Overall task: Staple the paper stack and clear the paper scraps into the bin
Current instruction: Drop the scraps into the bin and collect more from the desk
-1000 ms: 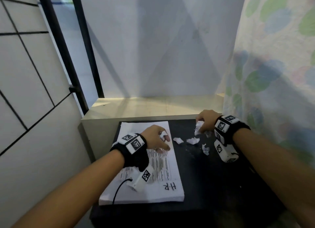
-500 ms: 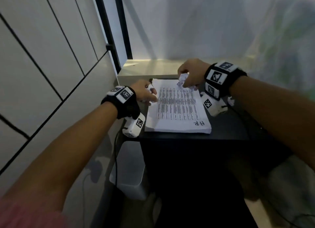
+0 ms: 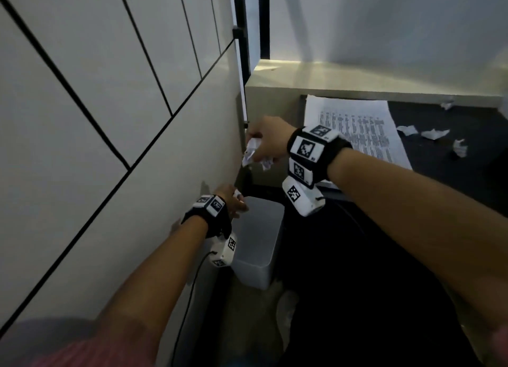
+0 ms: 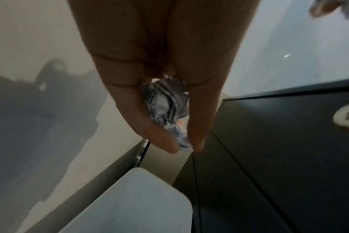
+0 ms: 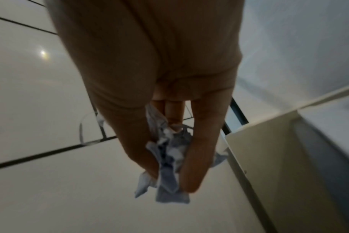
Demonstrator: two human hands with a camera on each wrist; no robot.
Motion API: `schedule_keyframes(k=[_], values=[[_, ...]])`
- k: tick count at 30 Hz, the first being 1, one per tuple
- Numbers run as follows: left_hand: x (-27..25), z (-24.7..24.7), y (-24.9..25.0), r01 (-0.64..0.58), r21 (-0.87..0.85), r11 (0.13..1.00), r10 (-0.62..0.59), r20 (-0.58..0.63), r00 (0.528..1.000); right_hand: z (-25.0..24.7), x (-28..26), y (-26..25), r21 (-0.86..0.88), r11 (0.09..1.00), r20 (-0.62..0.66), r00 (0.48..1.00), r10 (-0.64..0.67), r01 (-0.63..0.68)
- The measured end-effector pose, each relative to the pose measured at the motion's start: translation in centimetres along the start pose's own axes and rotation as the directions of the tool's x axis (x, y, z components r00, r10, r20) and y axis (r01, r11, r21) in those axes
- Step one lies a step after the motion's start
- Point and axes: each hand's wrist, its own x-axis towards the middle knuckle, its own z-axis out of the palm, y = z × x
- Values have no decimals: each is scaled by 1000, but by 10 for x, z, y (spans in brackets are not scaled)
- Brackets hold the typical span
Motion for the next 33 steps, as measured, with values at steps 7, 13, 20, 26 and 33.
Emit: schedule_keyframes(k=[7,13,20,26,33], values=[[29,44,-57,167,-169,971,-153,93,984,75,9,-4,58,996,156,986,58,-67],[51,79,-93,221,-218,951,-204,96,974,143,16,30,95,963,231,946,226,-254],[67,82,-108,168,-141,976,-158,80,984,204,29,57,130,870,376,836,401,-476],[69,80,-123,-35,-80,996,34,-22,999,246,29,71,223,784,384,791,476,-580],[54,74,-140,4,153,988,35,-251,967,280,41,84,340,667,402,744,534,-663]])
